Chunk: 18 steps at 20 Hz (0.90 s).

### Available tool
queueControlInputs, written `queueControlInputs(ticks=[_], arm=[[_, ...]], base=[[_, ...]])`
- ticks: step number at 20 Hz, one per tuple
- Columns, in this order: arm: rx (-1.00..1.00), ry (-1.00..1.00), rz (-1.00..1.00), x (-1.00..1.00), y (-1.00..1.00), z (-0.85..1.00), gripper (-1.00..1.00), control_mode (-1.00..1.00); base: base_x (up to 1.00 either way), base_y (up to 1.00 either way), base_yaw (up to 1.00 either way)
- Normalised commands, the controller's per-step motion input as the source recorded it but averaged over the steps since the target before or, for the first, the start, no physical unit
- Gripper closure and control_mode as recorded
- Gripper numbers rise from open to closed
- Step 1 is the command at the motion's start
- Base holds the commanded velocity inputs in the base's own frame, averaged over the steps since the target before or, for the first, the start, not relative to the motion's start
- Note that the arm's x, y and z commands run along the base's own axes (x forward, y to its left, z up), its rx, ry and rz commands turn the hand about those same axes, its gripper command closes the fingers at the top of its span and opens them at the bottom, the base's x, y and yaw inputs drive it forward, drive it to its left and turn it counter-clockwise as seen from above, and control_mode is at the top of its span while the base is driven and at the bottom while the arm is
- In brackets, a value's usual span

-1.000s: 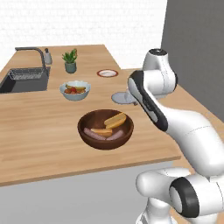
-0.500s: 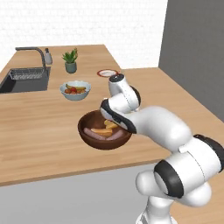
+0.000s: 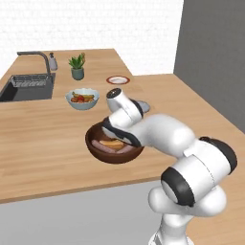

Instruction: Place one bun and one sausage from the bowl on each plate.

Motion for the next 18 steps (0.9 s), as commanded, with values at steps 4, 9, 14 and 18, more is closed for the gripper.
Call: queueControlInputs(ticks=[4, 9, 14, 18], arm=[[-0.01, -0.24, -0.5, 0.09, 0.3, -0.2, -1.0, -1.0], [0.04, -0.1, -0.15, 0.04, -0.45, -0.01, -1.0, -1.0], [0.01, -0.09, -0.01, 0.28, -0.32, -0.05, -1.0, -1.0], [0.0, 0.0, 0.03, 0.04, -0.11, -0.28, -1.0, -1.0]], base=[[0.0, 0.0, 0.0], [0.0, 0.0, 0.0], [0.0, 0.0, 0.0], [0.0, 0.0, 0.0]])
